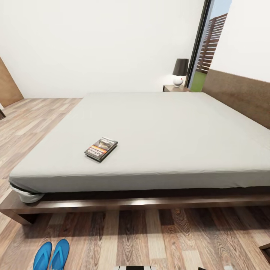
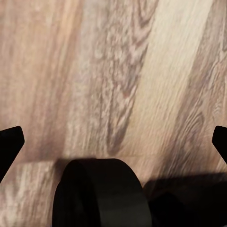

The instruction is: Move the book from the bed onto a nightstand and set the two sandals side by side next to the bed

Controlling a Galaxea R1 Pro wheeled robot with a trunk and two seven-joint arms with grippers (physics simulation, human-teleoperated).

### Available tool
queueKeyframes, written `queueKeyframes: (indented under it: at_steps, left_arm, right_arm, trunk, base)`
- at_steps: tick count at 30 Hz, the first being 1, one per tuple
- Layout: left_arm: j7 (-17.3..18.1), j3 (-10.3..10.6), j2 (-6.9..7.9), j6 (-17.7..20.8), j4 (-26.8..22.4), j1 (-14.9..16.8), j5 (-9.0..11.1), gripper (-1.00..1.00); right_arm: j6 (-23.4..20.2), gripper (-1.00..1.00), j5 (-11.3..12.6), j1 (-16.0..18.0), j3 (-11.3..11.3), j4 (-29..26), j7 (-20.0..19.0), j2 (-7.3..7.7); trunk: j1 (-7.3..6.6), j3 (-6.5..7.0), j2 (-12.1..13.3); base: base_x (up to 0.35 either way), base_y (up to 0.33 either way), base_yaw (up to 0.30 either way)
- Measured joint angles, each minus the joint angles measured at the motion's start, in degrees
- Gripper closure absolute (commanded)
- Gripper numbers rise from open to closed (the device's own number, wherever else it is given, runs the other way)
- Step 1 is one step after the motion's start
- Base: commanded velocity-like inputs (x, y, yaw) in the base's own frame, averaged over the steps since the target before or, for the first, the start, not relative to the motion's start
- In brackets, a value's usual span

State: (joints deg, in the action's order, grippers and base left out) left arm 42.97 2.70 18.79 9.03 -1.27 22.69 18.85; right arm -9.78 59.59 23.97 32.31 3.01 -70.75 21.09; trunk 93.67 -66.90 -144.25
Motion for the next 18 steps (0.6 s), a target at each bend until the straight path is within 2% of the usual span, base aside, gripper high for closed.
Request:
queueKeyframes:
  at_steps: [18]
  left_arm:
    - [0.2,-0.1,-0.01,-0.1,-0.1,-0.1,0.1,-1.00]
  right_arm:
    - [0.3,-1.00,0.1,-0.8,-0.2,0.0,0.2,-0.20]
  trunk:
    - [0.00,0.00,0.0]
  base:
    - [0.000,0.000,0.000]
